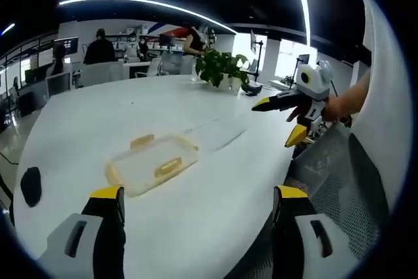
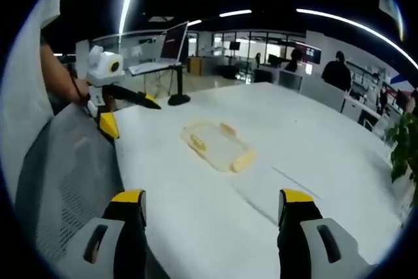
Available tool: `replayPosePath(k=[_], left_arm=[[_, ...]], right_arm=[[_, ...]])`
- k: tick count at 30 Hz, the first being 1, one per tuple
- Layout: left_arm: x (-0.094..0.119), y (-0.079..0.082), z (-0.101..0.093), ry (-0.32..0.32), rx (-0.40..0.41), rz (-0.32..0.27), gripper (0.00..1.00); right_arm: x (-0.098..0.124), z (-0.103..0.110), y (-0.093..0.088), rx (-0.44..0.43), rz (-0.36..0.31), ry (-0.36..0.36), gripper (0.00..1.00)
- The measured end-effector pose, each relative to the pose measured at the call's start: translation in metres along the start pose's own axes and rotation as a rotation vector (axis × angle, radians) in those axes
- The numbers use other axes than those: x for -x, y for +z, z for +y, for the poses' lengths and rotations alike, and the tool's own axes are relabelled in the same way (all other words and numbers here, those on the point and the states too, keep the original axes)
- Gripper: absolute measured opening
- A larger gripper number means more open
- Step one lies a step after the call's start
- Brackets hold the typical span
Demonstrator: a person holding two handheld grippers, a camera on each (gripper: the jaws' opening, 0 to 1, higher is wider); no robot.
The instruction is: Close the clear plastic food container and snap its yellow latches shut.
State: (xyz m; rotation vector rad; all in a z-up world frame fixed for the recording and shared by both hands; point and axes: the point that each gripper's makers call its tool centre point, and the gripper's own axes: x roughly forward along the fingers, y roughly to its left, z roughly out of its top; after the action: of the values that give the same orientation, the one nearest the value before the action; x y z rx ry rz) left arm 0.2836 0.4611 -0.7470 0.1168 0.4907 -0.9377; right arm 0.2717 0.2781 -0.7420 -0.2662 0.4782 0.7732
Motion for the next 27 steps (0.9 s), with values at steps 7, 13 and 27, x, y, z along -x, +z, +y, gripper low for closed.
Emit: replayPosePath(k=[7,13,27], left_arm=[[-0.005,0.002,0.006,-0.004,-0.003,0.001,0.95],[-0.009,0.004,0.008,-0.012,-0.016,0.009,0.94],[-0.016,0.003,0.022,-0.017,-0.032,0.03,0.93]], right_arm=[[-0.005,-0.004,0.001,0.021,0.017,0.009,0.82],[-0.01,-0.008,0.001,0.029,0.028,0.014,0.82],[-0.023,-0.015,0.001,0.048,0.045,0.031,0.82]])
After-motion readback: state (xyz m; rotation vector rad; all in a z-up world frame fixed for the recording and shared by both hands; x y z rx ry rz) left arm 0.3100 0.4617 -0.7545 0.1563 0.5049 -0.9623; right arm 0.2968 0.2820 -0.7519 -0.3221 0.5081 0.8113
